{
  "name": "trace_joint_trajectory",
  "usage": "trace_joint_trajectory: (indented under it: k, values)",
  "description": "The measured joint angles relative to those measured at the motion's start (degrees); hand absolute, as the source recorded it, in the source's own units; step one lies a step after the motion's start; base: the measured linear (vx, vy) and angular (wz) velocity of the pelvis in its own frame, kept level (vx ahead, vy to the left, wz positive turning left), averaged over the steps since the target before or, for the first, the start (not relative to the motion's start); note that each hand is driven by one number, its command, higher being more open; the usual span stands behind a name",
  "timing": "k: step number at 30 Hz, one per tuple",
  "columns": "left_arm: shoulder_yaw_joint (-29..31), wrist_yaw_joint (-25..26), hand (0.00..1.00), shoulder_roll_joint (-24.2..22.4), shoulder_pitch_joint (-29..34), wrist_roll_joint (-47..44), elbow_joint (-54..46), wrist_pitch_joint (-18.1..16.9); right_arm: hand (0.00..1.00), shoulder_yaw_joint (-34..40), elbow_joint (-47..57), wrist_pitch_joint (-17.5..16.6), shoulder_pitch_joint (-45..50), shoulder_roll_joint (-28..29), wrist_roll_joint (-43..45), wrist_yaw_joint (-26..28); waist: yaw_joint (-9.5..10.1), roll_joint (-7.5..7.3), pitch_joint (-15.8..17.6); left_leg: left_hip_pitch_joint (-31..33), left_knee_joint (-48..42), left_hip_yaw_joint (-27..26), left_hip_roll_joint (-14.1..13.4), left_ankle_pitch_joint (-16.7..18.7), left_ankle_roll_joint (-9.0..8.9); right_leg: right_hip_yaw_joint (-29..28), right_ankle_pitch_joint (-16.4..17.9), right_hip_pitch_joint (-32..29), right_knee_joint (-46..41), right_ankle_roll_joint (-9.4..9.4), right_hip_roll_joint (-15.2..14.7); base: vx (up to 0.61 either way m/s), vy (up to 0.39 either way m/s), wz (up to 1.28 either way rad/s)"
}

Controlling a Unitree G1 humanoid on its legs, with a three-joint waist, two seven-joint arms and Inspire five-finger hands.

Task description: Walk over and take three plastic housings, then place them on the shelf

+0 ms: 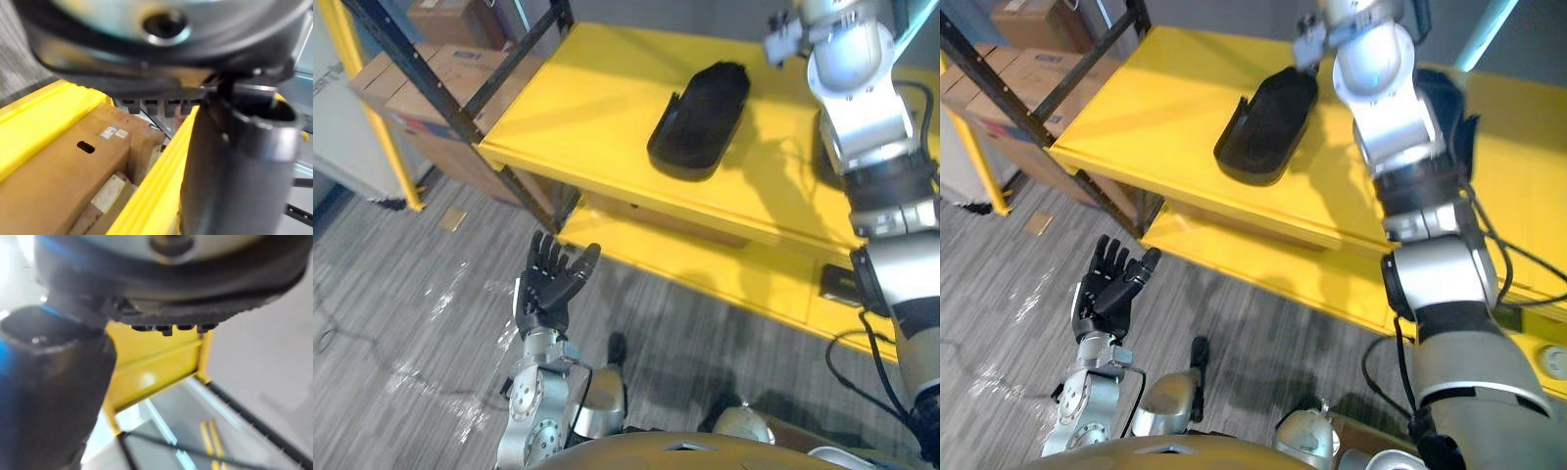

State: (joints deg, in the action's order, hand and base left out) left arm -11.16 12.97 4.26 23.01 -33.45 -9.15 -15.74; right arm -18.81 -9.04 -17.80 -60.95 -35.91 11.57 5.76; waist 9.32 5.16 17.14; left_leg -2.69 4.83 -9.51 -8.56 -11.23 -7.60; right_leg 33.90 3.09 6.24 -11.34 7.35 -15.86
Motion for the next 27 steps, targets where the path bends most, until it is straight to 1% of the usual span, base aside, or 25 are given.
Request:
trace_joint_trajectory:
  k: [1, 2, 3, 4, 6, 7, 8, 9, 13, 16, 19, 22, 24, 27]
  values:
    - [0.41, -0.7, 1.0, 0.52, 0.49, 0.02, 0.44, -0.04, 1.0, -1.04, 3.78, 0.83, 4.93, -0.11, 4.33, 6.17, -0.39, -0.73, -1.18, -0.2, 0.03, -0.35, 0.01, 0.4, -0.06, 0.05, -0.24, 0.5, 1.03, 0.08, 0.42, -0.02, -0.008, -0.09]
    - [0.46, -0.93, 1.0, 0.77, 0.48, 0.07, 0.72, -0.09, 1.0, -1.76, 5.54, 1.4, 7.44, -0.24, 6.02, 8.6, -0.53, -0.88, -1.48, -0.39, 0.04, -0.58, -0.09, 0.79, -0.08, 0.02, -0.47, 0.71, 1.57, 0.09, 0.75, -0.09, -0.007, -0.17]
    - [0.64, -1.48, 1.0, 1.16, 0.51, 0.36, 1.43, -0.18, 1.0, -4.15, 9.67, 4.62, 15.07, -0.27, 11.08, 15.3, -0.66, -1.12, -1.93, -0.76, 0.22, -1.36, -0.4, 1.93, -0.17, -0.34, -0.92, 1.06, 3.23, 0.23, 1.48, -0.09, -0.003, -0.17]
    - [0.75, -1.72, 1.0, 1.17, 0.47, 0.44, 1.85, -0.29, 1.0, -4.98, 10.58, 5.84, 17.39, -0.25, 11.96, 17.25, -0.68, -1.11, -1.95, -0.74, 0.22, -1.44, -0.42, 1.93, -0.17, -0.35, -1.21, 1.23, 3.84, 0.3, 1.65, -0.12, 0.001, -0.15]
    - [1.0, -1.96, 1.0, 1.35, 0.73, 0.56, 2.42, -0.31, 1.0, -7.5, 11.31, 9.44, 23.64, -0.26, 12.04, 22.54, -1.03, -1.05, -1.98, -0.5, 0.24, -1.74, -0.47, 2.11, 0.09, -0.23, -2.18, 1.94, 5.82, 0.53, 2.15, -0.07, 0.011, -0.05]
    - [1.21, -2.01, 1.0, 1.47, 1.26, 0.81, 2.42, -0.47, 1.0, -8.86, 11.2, 11.5, 26.63, -0.29, 11.81, 24.36, -1.02, -1.07, -2.0, -0.19, 0.24, -1.98, -0.42, 2.2, 0.3, -0.24, -3.03, 1.96, 6.84, 0.58, 2.31, -0.04, 0.01, -0.04]
    - [1.46, -2.03, 1.0, 1.47, 1.59, 1.2, 2.42, -0.56, 1.0, -9.45, 11.12, 12.45, 27.72, -0.3, 11.75, 25.16, -1.14, -1.07, -2.0, 0.05, 0.24, -2.09, -0.39, 2.18, 0.32, -0.24, -3.35, 1.88, 7.24, 0.64, 2.41, -0.03, 0.006, -0.04]
    - [2.01, -2.03, 1.0, 1.59, 2.14, 2.52, 2.47, -0.61, 1.0, -9.93, 11.05, 13.65, 29.62, -0.31, 11.71, 26.38, -1.2, -1.07, -2.0, 0.38, 0.24, -2.31, -0.29, 2.1, 0.4, -0.28, -4.4, 1.88, 8.47, 0.46, 2.91, -0.01, -0.008, -0.07]
    - [3.12, -1.88, 1.0, 2.79, 2.76, 2.96, 2.47, -0.79, 1.0, -9.73, 10.81, 13.55, 30.98, -0.33, 11.14, 27.18, -1.49, -1.25, -2.42, 0.49, 0.23, -2.89, -0.05, 1.86, 0.34, -0.53, -6.44, 2.51, 10.84, 0.65, 3.35, 0.02, -0.002, -0.05]
    - [3.11, -1.97, 1.0, 3.19, 2.58, 4.97, 2.46, -0.89, 1.0, -9.29, 8.78, 13.1, 31.02, 0.27, 11.13, 26.48, -1.51, -2.02, -3.53, 0.51, 0.22, -2.8, -0.01, 1.54, 0.76, -0.51, -6.62, 2.82, 11.45, 0.57, 3.56, 0.06, -0.011, 0.03]
    - [3.08, -1.87, 1.0, 3.21, 2.27, 5.15, 2.46, -0.88, 1.0, -7.19, 6.65, 13.01, 32.28, 2.93, 8.96, 24.61, -1.52, -2.47, -3.91, 0.49, 0.2, -2.73, -0.02, 1.54, 0.77, -0.51, -6.61, 2.88, 11.44, 0.55, 3.62, 0.05, -0.012, 0.02]
    - [3.04, -1.56, 1.0, 3.26, 2.13, 7.08, 2.45, -0.87, 1.0, -6.93, 4.21, 13.01, 33.71, 5.3, 8.52, 22.38, -1.52, -2.4, -3.95, 0.38, 0.17, -2.71, 0.0, 1.54, 0.77, -0.51, -6.58, 2.98, 11.44, 0.51, 3.62, 0.01, -0.002, 0.0]
    - [2.99, -1.38, 1.0, 3.21, 2.16, 7.1, 2.45, -0.8, 1.0, -6.94, 1.62, 13.01, 33.83, 7.08, 6.3, 20.93, -1.52, -2.22, -4.08, 0.37, 0.21, -2.66, 0.0, 1.54, 0.77, -0.48, -6.55, 3.02, 11.42, 0.47, 3.63, 0.0, 0.0, 0.0]
    - [2.96, -1.17, 1.0, 3.2, 2.16, 7.22, 2.44, -0.79, 1.0, -6.93, -4.2, 13.0, 33.83, 9.04, 4.28, 19.19, -1.46, -1.84, -4.35, 0.36, 0.24, -2.5, 0.01, 1.55, 0.76, -0.32, -6.44, 3.12, 11.42, 0.36, 3.63, -0.01, 0.0, 0.01]
